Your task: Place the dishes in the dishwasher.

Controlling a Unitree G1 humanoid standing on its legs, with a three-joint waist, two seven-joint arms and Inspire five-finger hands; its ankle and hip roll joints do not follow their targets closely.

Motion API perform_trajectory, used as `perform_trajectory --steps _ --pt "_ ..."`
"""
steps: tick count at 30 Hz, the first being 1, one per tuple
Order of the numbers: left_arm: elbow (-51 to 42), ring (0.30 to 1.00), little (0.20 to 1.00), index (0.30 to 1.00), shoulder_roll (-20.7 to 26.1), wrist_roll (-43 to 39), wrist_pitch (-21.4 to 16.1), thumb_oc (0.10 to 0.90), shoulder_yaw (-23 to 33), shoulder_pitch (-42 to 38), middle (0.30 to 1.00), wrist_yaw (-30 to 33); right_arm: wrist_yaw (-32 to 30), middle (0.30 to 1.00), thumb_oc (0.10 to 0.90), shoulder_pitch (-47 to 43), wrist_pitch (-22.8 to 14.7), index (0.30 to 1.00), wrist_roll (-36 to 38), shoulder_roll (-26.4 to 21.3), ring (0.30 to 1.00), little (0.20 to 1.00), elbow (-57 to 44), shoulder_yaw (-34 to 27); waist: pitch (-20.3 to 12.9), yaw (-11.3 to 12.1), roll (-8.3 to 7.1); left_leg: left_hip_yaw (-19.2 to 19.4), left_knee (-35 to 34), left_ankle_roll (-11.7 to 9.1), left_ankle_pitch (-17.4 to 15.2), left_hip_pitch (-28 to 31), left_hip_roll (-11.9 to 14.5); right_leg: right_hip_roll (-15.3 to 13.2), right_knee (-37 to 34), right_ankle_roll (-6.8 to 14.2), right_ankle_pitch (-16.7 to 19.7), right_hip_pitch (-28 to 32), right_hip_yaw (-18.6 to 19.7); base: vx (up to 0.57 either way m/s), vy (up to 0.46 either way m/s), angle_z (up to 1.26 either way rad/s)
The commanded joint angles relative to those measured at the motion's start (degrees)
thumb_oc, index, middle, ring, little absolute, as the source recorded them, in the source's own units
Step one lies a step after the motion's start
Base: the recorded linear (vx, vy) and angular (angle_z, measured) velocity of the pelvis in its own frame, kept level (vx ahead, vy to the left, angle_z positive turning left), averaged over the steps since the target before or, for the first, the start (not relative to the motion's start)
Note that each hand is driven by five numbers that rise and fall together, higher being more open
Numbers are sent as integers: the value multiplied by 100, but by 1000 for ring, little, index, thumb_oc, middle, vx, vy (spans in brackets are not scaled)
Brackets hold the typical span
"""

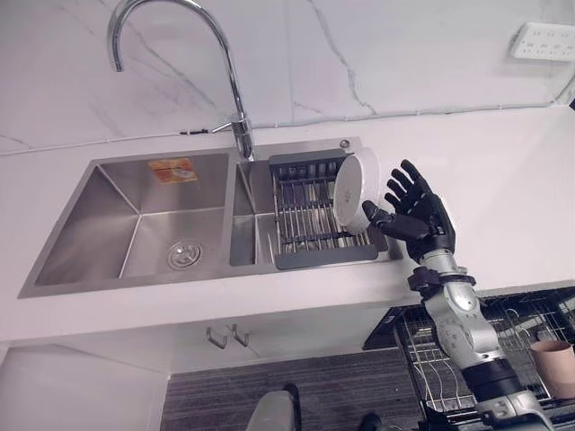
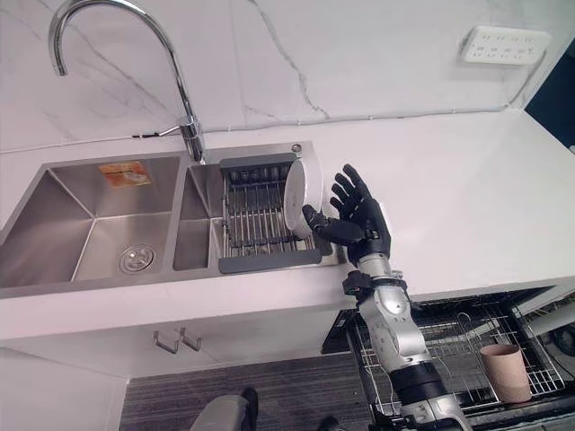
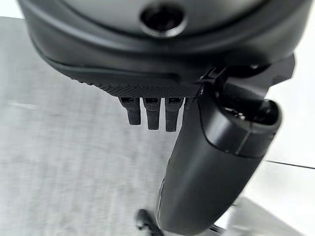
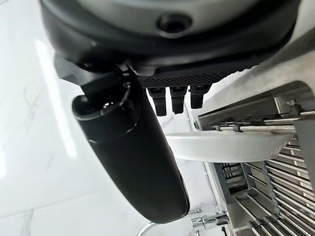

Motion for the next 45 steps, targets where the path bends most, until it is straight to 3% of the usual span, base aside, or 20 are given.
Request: perform_trajectory --steps 1,16,18,21,22,23,24,27,29,33,34,38,39,40,45 --pt "19 900 900 900 79 138 -50 800 -362 35 900 -11 137 900 800 -815 -668 900 43 116 900 900 -198 -370 -19 76 -139 7 -361 -134 -17 -273 -120 132 -177 261 -792 941 94 18 -6 7" --pt "82 900 900 900 124 122 -66 800 -421 26 900 -7 44 900 800 -1200 -546 900 71 218 900 900 178 -262 3 213 -88 -108 -361 -142 35 -338 -173 125 -177 244 -817 1005 30 11 -3 2" --pt "95 900 900 900 127 123 -83 800 -428 42 900 -7 -13 900 800 -1246 -502 900 100 207 900 900 266 -250 7 237 -135 -165 -361 -200 -87 -273 -227 98 -177 268 -938 1084 90 109 -34 10" --pt "93 900 900 900 133 126 -99 800 -438 50 900 -4 -120 900 800 -1301 -419 900 30 212 900 900 340 -246 23 272 -75 -136 -361 -142 52 -345 -194 115 -177 243 -827 1050 -7 -30 25 13" --pt "90 900 900 900 137 106 -91 800 -450 50 900 -2 -132 512 541 -1318 -393 512 -16 206 512 512 362 -243 27 279 -72 -140 -361 -143 55 -347 -194 113 -177 243 -825 1054 -12 12 -1 5" --pt "90 900 900 900 136 105 -81 800 -447 54 900 -1 -138 309 406 -1330 -353 309 -39 192 309 309 371 -237 19 278 -125 -185 -361 -199 -71 -293 -239 95 -177 269 -937 1106 68 16 -1 5" --pt "87 900 900 900 142 112 -90 800 -447 53 900 -1 -145 300 400 -1353 -303 300 -74 186 300 300 385 -236 34 293 -71 -147 -361 -144 66 -358 -199 114 -177 242 -823 1060 -19 14 -2 7" --pt "77 900 900 900 152 117 -89 800 -446 44 900 8 -194 300 400 -1439 -171 300 -173 148 300 300 431 -188 49 319 -72 -161 -361 -144 78 -376 -206 114 -177 241 -822 1064 -33 -19 9 3" --pt "94 900 900 900 158 117 -104 800 -450 49 900 6 -192 300 400 -1485 -122 300 -195 117 300 300 485 -156 48 328 -129 -210 -361 -200 -47 -324 -254 95 -177 266 -938 1122 43 92 -36 0" --pt "95 900 900 900 174 148 -121 800 -454 43 900 6 -231 300 400 -1592 -70 300 -185 79 300 300 576 -134 64 371 -77 -191 -361 -142 90 -395 -228 111 -177 244 -825 1086 -60 13 2 4" --pt "105 900 900 900 173 148 -126 800 -458 47 900 4 -246 300 400 -1599 -76 300 -182 77 300 300 584 -120 58 367 -133 -232 -361 -197 -37 -339 -273 92 -177 269 -935 1136 23 0 0 0" --pt "89 900 900 900 173 158 -104 800 -461 34 900 1 -391 300 400 -1615 -150 300 -277 82 300 300 600 -106 62 370 -136 -234 -361 -195 -34 -341 -270 93 -177 268 -933 1136 14 7 5 5" --pt "78 900 900 900 176 161 -100 800 -465 28 900 2 -415 300 400 -1614 -165 300 -294 84 300 300 598 -113 71 377 -81 -194 -361 -138 95 -401 -228 113 -177 244 -820 1087 -69 0 0 0" --pt "77 900 900 900 171 167 -98 800 -469 29 900 0 -459 300 400 -1607 -207 300 -332 76 300 300 597 -113 68 369 -137 -232 -361 -192 -33 -344 -271 95 -177 270 -931 1134 16 0 0 0" --pt "71 900 900 900 149 148 -107 800 -455 26 900 7 -576 300 400 -1533 -520 300 -407 98 300 300 487 -144 74 345 -142 -216 -361 -183 -45 -333 -260 105 -177 272 -923 1113 35 -16 -7 0"
